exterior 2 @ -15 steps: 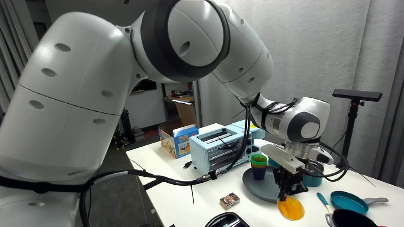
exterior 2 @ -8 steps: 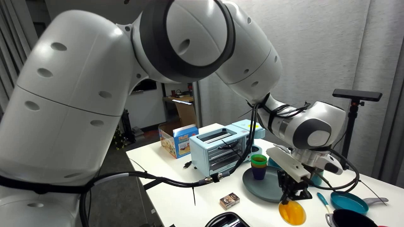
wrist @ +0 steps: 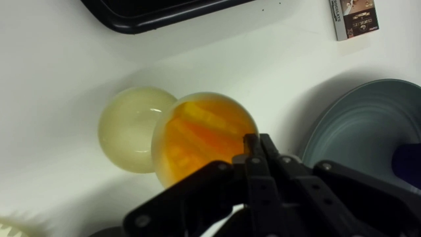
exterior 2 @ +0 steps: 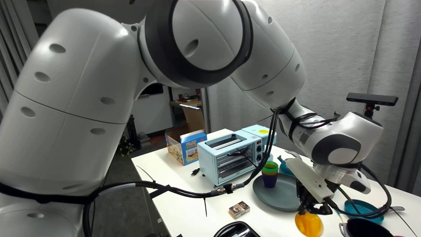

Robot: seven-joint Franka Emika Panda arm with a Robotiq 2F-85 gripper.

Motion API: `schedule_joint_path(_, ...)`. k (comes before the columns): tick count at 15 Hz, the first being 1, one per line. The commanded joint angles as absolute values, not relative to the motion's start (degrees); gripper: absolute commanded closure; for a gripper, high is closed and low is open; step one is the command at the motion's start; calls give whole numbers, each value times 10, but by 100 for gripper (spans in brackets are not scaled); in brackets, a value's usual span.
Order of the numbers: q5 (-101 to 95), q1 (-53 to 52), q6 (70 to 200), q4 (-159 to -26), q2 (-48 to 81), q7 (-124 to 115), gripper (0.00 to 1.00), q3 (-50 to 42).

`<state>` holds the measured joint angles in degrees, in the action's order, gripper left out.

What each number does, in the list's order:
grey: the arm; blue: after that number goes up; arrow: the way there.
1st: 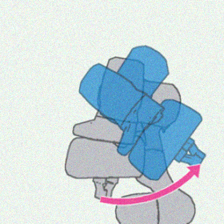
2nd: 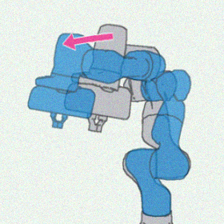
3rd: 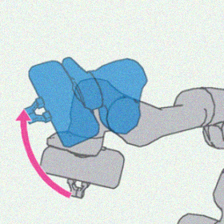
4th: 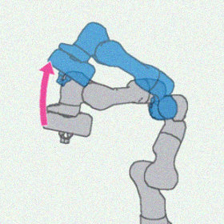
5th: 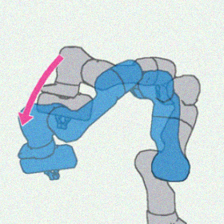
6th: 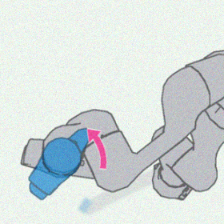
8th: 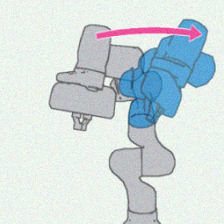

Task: Pour the contents out of the white bowl

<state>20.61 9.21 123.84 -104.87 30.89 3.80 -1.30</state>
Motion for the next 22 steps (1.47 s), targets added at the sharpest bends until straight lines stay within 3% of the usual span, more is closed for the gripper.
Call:
schedule_joint_path(1, 250, 118, 1254, -1053, 309, 82, 99, 6)
schedule_joint_path(22, 412, 174, 1251, -1070, 323, 256, 99, 24)
